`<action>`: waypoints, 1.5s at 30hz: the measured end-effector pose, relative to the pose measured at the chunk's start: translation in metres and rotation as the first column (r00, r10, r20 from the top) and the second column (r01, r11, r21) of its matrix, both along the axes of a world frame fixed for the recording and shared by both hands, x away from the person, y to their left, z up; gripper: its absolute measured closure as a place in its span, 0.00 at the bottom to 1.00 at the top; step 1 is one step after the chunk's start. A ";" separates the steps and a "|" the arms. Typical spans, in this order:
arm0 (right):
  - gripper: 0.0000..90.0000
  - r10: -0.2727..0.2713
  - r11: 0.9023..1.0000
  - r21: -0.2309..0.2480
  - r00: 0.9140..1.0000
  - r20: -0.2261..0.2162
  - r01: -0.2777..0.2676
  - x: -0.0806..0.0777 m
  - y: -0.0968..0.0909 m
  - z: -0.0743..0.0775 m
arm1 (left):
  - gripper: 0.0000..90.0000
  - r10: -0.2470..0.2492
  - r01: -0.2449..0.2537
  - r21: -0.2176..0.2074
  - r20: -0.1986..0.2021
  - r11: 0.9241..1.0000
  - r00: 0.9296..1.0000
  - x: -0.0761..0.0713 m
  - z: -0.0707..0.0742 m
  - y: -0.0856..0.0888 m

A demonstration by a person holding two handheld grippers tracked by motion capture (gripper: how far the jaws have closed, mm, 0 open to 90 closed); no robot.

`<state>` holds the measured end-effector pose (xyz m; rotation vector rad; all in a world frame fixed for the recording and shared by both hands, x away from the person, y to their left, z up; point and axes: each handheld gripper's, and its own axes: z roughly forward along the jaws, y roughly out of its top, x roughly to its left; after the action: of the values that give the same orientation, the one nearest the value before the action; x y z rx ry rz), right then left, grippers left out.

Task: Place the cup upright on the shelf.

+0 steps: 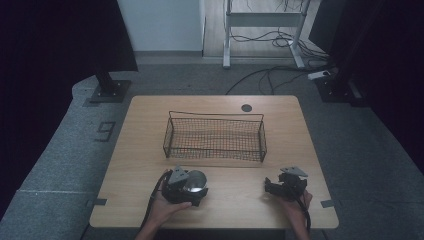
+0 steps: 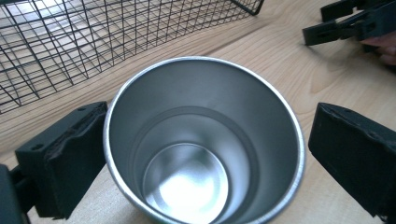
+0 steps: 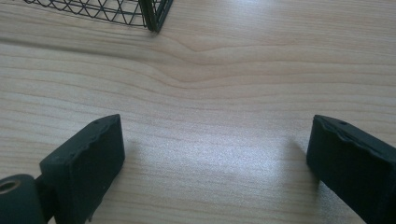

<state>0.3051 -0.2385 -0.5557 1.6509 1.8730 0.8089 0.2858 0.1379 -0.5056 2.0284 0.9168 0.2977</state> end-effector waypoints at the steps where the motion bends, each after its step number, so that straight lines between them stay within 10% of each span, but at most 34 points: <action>1: 0.05 0.000 1.000 0.000 1.000 0.000 0.000 0.000 0.000 0.000 | 0.00 0.002 -0.002 0.003 -0.003 1.000 1.000 0.001 -0.001 -0.001; 22: 0.05 0.001 1.000 0.003 1.000 0.000 -0.001 0.000 0.000 0.000 | 0.16 0.016 -0.016 0.018 0.009 1.000 1.000 0.000 -0.004 -0.001; 45: 0.05 0.001 1.000 0.003 1.000 0.000 -0.001 0.000 0.000 0.000 | 0.16 -0.007 0.008 -0.027 0.042 1.000 0.999 0.004 0.027 0.002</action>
<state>0.3052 -0.2388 -0.5558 1.6522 1.8738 0.8126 0.2896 0.1400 -0.4781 1.9925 0.8826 0.3210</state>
